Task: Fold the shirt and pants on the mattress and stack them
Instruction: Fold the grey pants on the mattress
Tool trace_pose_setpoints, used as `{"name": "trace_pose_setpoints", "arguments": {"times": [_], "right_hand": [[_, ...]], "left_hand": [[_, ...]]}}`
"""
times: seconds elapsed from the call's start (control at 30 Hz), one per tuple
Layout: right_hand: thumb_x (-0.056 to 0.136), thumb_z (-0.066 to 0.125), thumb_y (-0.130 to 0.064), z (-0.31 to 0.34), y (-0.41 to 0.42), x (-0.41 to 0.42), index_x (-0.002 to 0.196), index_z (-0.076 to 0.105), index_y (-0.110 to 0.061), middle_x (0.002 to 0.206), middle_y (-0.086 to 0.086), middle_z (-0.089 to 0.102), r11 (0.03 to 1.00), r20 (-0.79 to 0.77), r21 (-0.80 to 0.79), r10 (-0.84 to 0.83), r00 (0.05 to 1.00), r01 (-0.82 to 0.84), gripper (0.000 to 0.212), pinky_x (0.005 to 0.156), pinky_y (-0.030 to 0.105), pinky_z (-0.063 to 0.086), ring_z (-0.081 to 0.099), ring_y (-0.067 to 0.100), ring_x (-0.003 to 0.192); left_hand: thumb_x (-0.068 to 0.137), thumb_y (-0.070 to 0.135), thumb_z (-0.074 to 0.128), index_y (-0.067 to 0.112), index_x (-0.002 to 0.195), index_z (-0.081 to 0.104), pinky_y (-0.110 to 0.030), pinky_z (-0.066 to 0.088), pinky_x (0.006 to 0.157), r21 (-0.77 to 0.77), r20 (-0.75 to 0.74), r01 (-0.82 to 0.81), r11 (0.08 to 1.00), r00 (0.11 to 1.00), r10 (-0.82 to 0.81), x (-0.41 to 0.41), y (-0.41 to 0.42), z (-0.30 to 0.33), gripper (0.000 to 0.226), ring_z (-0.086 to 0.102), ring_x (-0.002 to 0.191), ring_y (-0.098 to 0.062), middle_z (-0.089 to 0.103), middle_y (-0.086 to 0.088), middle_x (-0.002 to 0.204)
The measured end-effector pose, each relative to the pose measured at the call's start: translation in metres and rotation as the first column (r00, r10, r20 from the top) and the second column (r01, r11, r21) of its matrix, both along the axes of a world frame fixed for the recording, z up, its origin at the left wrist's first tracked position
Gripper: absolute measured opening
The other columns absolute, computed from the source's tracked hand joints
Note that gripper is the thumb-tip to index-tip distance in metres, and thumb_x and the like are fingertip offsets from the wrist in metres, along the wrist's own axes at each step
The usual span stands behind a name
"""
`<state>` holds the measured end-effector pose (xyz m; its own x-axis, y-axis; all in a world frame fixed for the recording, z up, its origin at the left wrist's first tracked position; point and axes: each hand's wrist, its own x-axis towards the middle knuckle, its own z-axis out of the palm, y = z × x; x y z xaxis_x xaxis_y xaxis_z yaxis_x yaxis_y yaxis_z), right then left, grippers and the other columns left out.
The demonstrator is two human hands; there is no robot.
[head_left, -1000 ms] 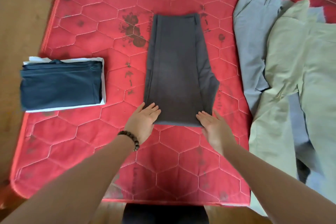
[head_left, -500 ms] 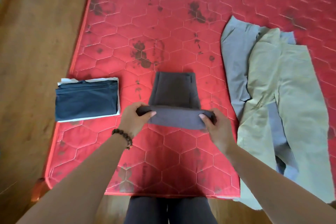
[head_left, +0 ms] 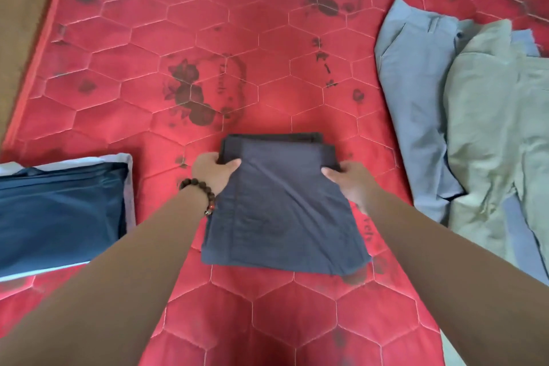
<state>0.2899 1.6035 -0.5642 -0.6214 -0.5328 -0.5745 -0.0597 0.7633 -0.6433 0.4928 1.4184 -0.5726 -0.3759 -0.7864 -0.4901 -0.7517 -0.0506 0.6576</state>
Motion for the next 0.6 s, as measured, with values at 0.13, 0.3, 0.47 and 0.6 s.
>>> {"name": "trace_pose_setpoints", "arguments": {"times": [0.13, 0.3, 0.47, 0.6], "right_hand": [[0.090, 0.063, -0.015, -0.013, -0.006, -0.004, 0.060, 0.041, -0.015, 0.054, -0.004, 0.033, 0.994, -0.159, -0.109, 0.006, 0.987, -0.023, 0.037, 0.048, 0.025, 0.021, 0.028, 0.013, 0.054], [0.089, 0.064, -0.018, -0.015, -0.022, -0.005, 0.060, 0.037, -0.014, 0.054, -0.004, 0.033, 0.991, -0.277, -0.116, 0.025, 0.961, -0.060, 0.040, 0.050, 0.024, 0.025, 0.029, 0.016, 0.056], [0.089, 0.064, -0.022, -0.007, -0.021, 0.014, 0.095, 0.057, -0.007, 0.093, 0.009, 0.059, 0.994, -0.415, -0.068, -0.110, 0.903, 0.090, 0.017, 0.075, 0.035, 0.039, 0.053, 0.029, 0.089], [0.085, 0.057, -0.011, -0.003, -0.031, 0.056, 0.122, 0.057, -0.005, 0.134, 0.016, 0.051, 0.945, -0.788, -0.066, 0.147, 0.598, -0.320, 0.038, 0.108, 0.049, 0.033, 0.043, 0.034, 0.127]], "left_hand": [[0.086, 0.026, 0.068, 0.009, 0.071, 0.062, -0.014, 0.035, 0.046, -0.116, -0.078, -0.066, 0.991, 0.995, 0.057, 0.002, -0.004, -0.012, 0.023, 0.051, 0.056, -0.010, 0.058, 0.002, 0.060], [0.087, 0.026, 0.067, 0.009, 0.068, 0.053, -0.029, 0.026, 0.050, -0.204, -0.039, -0.056, 0.977, 0.998, 0.049, -0.001, -0.007, -0.010, 0.029, 0.049, 0.062, -0.020, 0.052, 0.002, 0.061], [0.084, 0.015, 0.067, 0.008, 0.113, 0.058, -0.036, 0.037, 0.088, -0.489, 0.009, -0.047, 0.871, 0.998, 0.059, -0.001, 0.011, 0.007, 0.031, 0.049, 0.104, -0.030, 0.057, -0.011, 0.111], [0.084, 0.011, 0.060, 0.011, 0.120, 0.062, -0.049, 0.035, 0.102, -0.663, 0.181, 0.412, 0.625, 0.898, -0.401, -0.011, 0.045, 0.005, 0.036, 0.046, 0.125, -0.036, 0.054, -0.015, 0.132]]}}
